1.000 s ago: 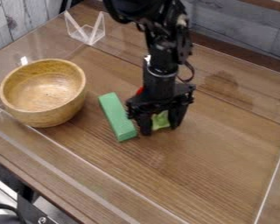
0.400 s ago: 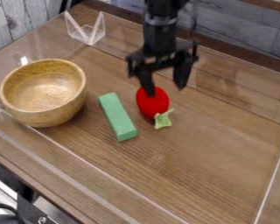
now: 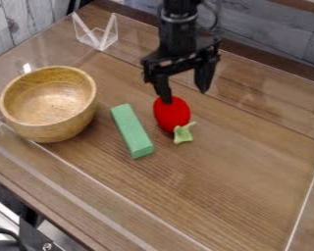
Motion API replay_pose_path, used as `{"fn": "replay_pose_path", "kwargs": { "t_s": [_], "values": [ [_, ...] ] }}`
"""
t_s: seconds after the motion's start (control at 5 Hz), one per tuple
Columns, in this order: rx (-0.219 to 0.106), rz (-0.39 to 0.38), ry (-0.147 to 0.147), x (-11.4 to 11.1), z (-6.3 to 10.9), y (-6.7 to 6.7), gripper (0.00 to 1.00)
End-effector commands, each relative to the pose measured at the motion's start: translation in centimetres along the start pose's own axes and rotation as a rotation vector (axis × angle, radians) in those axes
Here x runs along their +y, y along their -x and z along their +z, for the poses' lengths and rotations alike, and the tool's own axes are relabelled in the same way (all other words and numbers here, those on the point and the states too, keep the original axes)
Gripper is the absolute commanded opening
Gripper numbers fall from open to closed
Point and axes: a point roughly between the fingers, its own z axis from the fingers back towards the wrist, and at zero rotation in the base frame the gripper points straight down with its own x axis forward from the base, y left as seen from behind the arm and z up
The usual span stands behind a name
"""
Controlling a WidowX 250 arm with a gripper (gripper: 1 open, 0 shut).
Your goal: Move the red fruit to the left
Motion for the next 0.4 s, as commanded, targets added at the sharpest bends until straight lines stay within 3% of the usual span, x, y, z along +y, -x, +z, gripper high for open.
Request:
{"fn": "replay_pose_path", "kwargs": {
  "t_s": [0.0,0.2],
  "values": [
    [-0.035,0.004,0.011,-0.33,0.52,-0.08,1.00],
    [-0.045,0.006,-0.001,-0.57,0.13,0.26,1.00]
  ]
}}
